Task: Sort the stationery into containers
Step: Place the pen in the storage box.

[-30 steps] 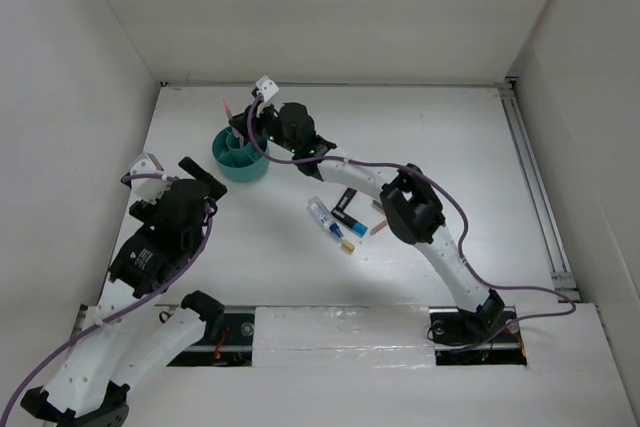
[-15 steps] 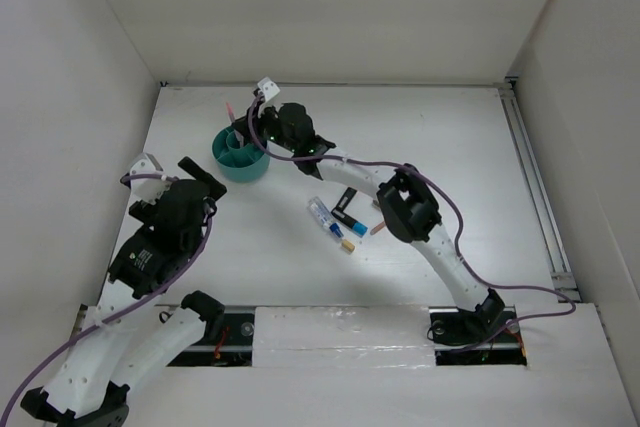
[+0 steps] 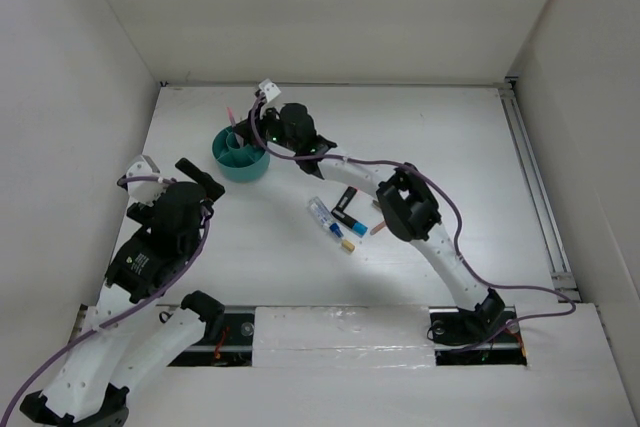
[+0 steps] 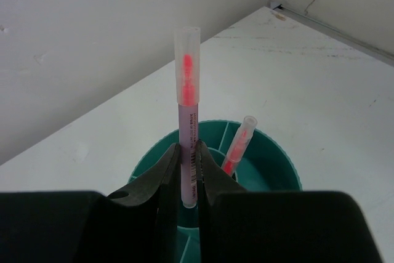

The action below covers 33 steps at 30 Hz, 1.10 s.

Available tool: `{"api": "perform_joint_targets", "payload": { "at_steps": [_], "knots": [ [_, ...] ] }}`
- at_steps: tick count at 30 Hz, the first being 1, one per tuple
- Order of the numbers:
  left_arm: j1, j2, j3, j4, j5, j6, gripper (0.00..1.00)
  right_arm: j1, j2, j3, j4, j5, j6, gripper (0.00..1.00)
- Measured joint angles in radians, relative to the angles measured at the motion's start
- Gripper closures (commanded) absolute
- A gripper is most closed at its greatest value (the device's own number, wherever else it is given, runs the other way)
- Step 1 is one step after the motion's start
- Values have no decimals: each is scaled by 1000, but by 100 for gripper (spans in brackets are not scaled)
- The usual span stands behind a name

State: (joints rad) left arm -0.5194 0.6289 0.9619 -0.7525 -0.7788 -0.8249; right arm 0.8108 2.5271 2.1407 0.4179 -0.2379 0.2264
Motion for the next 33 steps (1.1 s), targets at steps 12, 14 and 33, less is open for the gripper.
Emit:
{"api": "perform_joint_targets", "payload": {
  "at_steps": [12, 14, 33],
  "knots": [
    [0, -11, 0, 1, 0, 2, 0, 0, -1, -73, 40, -27, 18, 48],
    [0, -11, 0, 1, 0, 4, 0, 1, -2, -101, 79, -32, 17, 43],
    [0, -16, 0, 1, 3, 5, 0, 108, -497, -355, -186, 629, 129, 31]
  ]
}}
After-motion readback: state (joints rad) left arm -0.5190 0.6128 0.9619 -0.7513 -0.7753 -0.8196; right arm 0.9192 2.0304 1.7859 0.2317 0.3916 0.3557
